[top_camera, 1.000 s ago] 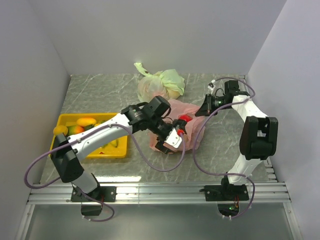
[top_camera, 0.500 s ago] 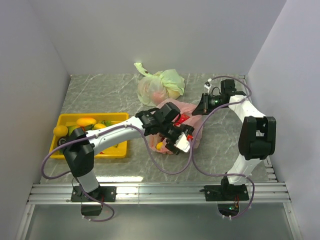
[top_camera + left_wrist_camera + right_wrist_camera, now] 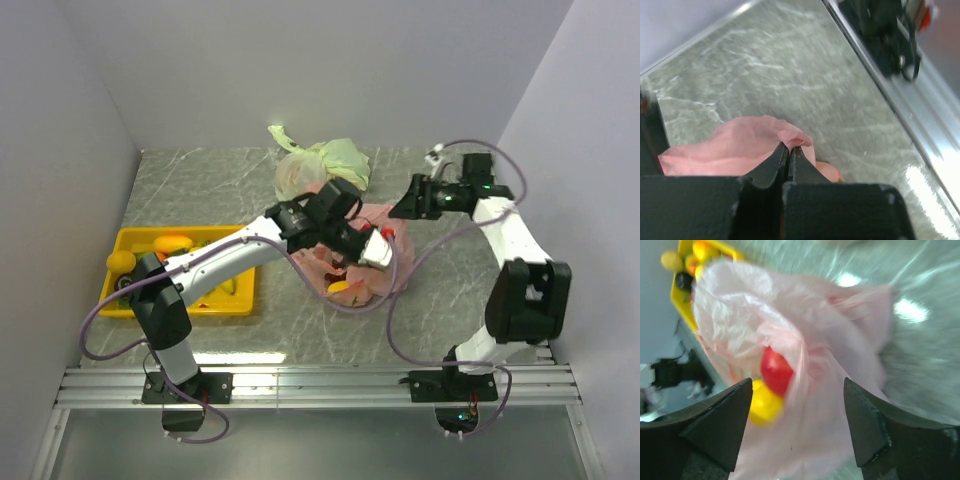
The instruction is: Place the fake fruits into the plastic bag and tie a complex knot
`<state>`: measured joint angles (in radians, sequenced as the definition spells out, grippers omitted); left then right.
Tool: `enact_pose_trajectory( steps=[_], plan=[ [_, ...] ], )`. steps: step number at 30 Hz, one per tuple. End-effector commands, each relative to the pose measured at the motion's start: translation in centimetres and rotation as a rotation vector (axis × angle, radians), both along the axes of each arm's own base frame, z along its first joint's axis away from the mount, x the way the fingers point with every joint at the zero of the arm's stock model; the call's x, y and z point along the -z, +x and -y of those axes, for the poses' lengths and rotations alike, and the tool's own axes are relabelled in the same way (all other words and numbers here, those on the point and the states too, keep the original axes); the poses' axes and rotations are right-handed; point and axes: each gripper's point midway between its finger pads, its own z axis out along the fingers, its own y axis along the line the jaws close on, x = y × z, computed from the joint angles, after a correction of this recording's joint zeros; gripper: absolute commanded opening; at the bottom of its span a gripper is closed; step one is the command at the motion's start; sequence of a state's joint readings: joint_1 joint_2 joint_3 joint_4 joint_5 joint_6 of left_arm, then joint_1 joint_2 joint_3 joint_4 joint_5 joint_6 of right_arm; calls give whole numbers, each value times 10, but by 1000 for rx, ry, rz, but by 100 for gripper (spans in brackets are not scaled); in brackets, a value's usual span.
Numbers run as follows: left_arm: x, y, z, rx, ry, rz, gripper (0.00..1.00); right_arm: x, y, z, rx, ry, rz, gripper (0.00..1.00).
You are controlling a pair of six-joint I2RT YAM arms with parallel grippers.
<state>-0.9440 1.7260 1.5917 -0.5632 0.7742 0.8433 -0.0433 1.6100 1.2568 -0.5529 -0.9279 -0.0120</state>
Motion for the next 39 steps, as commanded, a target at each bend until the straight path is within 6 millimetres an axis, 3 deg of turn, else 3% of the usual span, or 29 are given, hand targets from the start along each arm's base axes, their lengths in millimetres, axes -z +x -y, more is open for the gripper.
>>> enact_pose_trajectory(
  steps=[1,4,6,9,11,16,20,22,27,33,39],
  plan=[
    [-72,-1,3,-53,-130,-159,0,-70,2,32,42,-41,327,82],
    [-93,9,6,-94,-162,-264,0,-99,-11,49,83,-47,465,93],
    [-102,20,7,-134,-171,-344,0,-108,-28,50,58,-56,543,93],
    [-114,41,6,-162,-210,-417,0,-116,-58,41,-24,-44,630,94],
    [-118,44,5,-159,-206,-478,0,-121,-82,30,-99,-40,724,96],
    [-125,57,6,-168,-209,-564,0,-137,-99,14,-133,-71,959,99],
    [-130,58,9,-165,-219,-612,0,-139,-93,0,-150,-88,1026,100],
    [-134,56,10,-153,-221,-631,0,-151,-87,-10,-151,-93,1116,100],
    [-138,57,10,-140,-210,-716,0,-151,-85,-39,-253,-105,1242,100],
    [-144,60,9,-128,-221,-762,0,-141,-80,-63,-339,-57,1255,100],
    [-160,59,10,-109,-256,-765,0,-104,-61,-74,-326,-37,1115,94]
  ],
)
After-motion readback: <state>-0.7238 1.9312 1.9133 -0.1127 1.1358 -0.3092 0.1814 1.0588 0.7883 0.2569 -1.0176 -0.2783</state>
